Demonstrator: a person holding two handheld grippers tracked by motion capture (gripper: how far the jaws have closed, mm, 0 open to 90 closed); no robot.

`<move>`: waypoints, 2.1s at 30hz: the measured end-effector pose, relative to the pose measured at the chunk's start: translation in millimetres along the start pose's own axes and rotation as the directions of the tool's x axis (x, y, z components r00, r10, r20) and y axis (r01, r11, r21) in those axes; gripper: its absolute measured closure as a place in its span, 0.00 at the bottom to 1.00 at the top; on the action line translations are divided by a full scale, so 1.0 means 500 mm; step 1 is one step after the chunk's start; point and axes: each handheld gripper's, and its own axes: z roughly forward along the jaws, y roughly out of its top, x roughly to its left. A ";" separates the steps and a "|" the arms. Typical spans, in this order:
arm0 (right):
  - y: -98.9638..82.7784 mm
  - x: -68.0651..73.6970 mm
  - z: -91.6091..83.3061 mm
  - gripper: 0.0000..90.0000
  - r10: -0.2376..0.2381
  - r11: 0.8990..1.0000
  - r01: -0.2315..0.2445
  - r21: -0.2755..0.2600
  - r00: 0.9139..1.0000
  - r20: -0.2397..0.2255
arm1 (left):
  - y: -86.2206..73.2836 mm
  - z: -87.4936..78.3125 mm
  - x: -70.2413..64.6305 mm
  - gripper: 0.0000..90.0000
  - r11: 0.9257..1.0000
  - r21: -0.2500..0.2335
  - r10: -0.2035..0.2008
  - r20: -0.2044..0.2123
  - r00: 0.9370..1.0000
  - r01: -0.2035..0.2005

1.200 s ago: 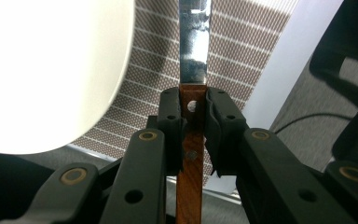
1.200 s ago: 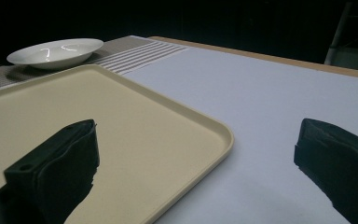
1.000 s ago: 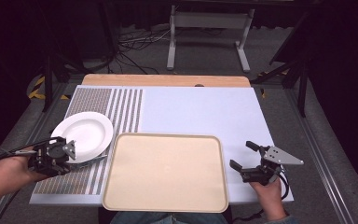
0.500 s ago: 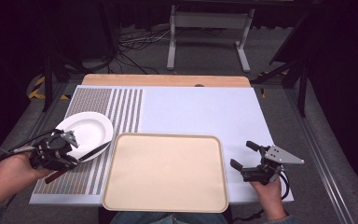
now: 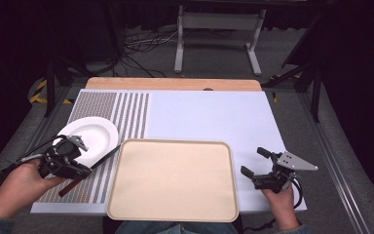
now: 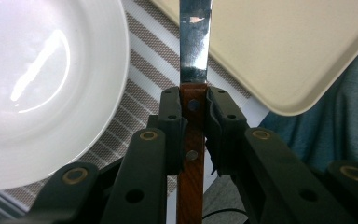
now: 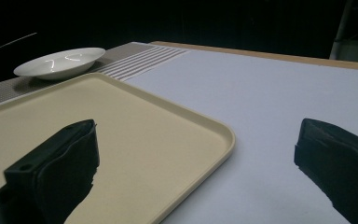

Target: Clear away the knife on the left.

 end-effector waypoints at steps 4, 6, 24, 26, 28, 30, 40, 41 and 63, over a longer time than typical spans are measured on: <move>0.001 0.000 0.000 0.01 -0.006 1.000 0.006 -0.002 1.000 -0.002 | 0.009 0.012 -0.013 0.86 1.000 -0.017 0.005 0.023 1.000 -0.005; 0.000 0.001 0.000 0.01 -0.004 1.000 0.004 0.000 1.000 0.000 | 0.012 0.016 -0.018 0.86 1.000 -0.020 0.002 0.030 1.000 -0.002; 0.000 0.002 0.001 0.01 -0.006 1.000 0.006 0.006 1.000 -0.001 | 0.059 0.066 -0.057 0.86 0.999 -0.012 -0.039 0.063 0.997 0.040; 0.000 0.002 0.001 0.01 -0.007 1.000 0.007 0.006 1.000 0.000 | 0.064 0.077 -0.062 0.86 0.998 -0.001 -0.065 0.065 0.996 0.065; 0.000 0.002 0.001 0.01 -0.008 1.000 0.008 0.005 1.000 -0.002 | 0.066 0.082 -0.064 0.86 0.997 0.008 -0.083 0.067 0.994 0.083; 0.000 0.002 0.000 0.01 -0.008 1.000 0.008 0.004 1.000 -0.003 | 0.067 0.091 -0.063 0.86 0.993 0.018 -0.120 0.069 0.990 0.119; 0.000 0.003 0.001 0.01 -0.011 1.000 0.011 0.004 1.000 -0.003 | 0.074 0.111 -0.066 0.86 0.982 0.028 -0.190 0.088 0.978 0.189; 0.000 0.003 0.000 0.01 -0.011 1.000 0.011 0.005 1.000 -0.002 | 0.074 0.115 -0.065 0.86 0.980 0.024 -0.201 0.092 0.975 0.199; 0.000 0.002 0.001 0.01 -0.010 1.000 0.010 0.009 1.000 -0.005 | 0.106 0.161 -0.073 0.86 0.975 0.034 -0.222 0.137 0.965 0.220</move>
